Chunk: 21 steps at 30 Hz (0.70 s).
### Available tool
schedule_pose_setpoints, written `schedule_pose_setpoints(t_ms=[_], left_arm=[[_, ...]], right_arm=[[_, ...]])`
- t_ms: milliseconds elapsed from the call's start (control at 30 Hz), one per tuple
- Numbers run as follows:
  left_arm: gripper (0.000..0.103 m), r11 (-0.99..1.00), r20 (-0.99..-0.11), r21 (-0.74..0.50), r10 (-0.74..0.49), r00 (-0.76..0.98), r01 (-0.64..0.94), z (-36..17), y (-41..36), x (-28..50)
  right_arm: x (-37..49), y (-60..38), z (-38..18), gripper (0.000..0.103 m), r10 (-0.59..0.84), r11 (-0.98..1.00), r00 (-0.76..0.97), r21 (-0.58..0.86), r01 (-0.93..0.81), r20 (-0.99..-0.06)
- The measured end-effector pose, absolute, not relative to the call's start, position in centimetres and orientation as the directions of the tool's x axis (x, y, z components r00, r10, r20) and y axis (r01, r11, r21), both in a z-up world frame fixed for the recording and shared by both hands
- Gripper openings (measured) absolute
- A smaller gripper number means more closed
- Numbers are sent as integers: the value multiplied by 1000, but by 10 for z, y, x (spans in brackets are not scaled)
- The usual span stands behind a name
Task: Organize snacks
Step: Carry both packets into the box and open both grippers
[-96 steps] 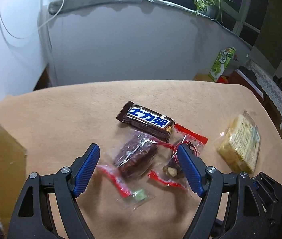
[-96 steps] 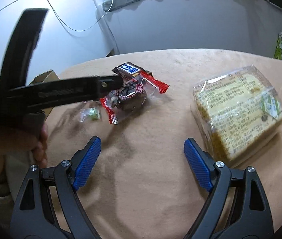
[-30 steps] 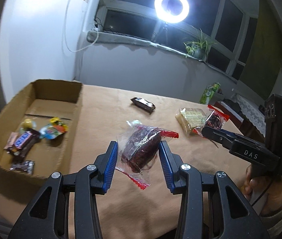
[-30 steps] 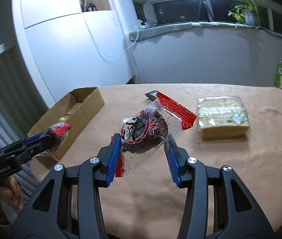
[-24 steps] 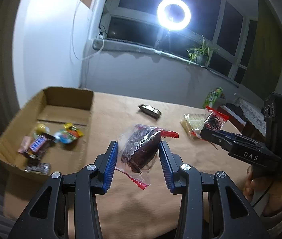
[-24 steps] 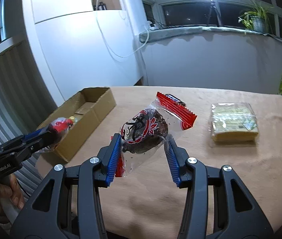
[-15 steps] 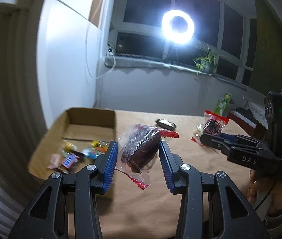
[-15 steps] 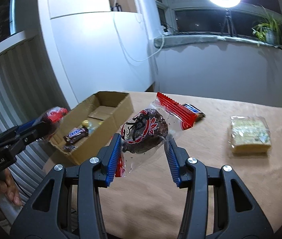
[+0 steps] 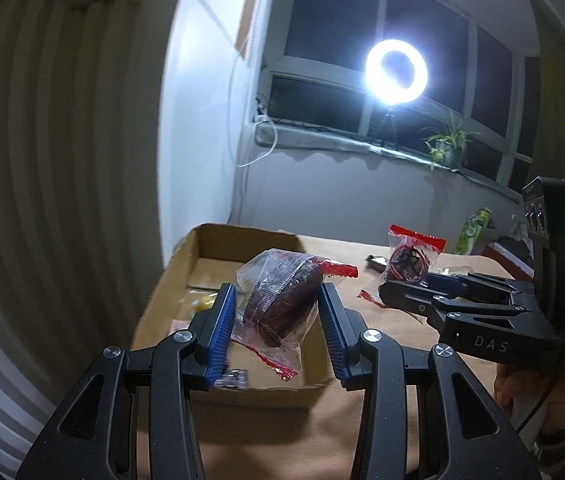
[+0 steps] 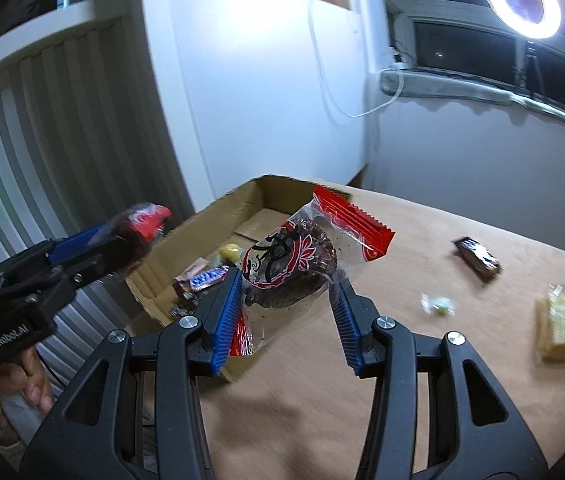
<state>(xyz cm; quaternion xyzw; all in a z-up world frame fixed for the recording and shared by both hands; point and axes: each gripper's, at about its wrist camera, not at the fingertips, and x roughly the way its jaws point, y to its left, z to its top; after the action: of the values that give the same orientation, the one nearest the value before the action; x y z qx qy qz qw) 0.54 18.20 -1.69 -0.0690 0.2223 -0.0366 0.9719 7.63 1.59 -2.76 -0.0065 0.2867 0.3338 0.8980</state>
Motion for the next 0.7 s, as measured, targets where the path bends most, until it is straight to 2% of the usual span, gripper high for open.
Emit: schedule_pose_setpoints(t_ms=[200, 533, 600, 667, 700], left_arm=[[41, 984, -461, -177, -88, 883, 6, -34, 203, 22], [41, 982, -511, -189, -94, 854, -5, -53, 211, 57], [41, 981, -518, -193, -96, 850, -7, -55, 210, 61], [44, 982, -544, -191, -93, 834, -15, -60, 208, 66], [52, 983, -556, -181, -85, 827, -21, -62, 206, 67]], right_arm=[[99, 47, -29, 47, 616, 752, 588, 171, -636, -524], [154, 87, -13, 48, 659, 721, 589, 170, -672, -468], [165, 95, -19, 73, 652, 720, 571, 171, -673, -499], [166, 91, -21, 74, 657, 722, 577, 186, -666, -485], [164, 87, -21, 76, 659, 722, 582, 187, -666, -476]])
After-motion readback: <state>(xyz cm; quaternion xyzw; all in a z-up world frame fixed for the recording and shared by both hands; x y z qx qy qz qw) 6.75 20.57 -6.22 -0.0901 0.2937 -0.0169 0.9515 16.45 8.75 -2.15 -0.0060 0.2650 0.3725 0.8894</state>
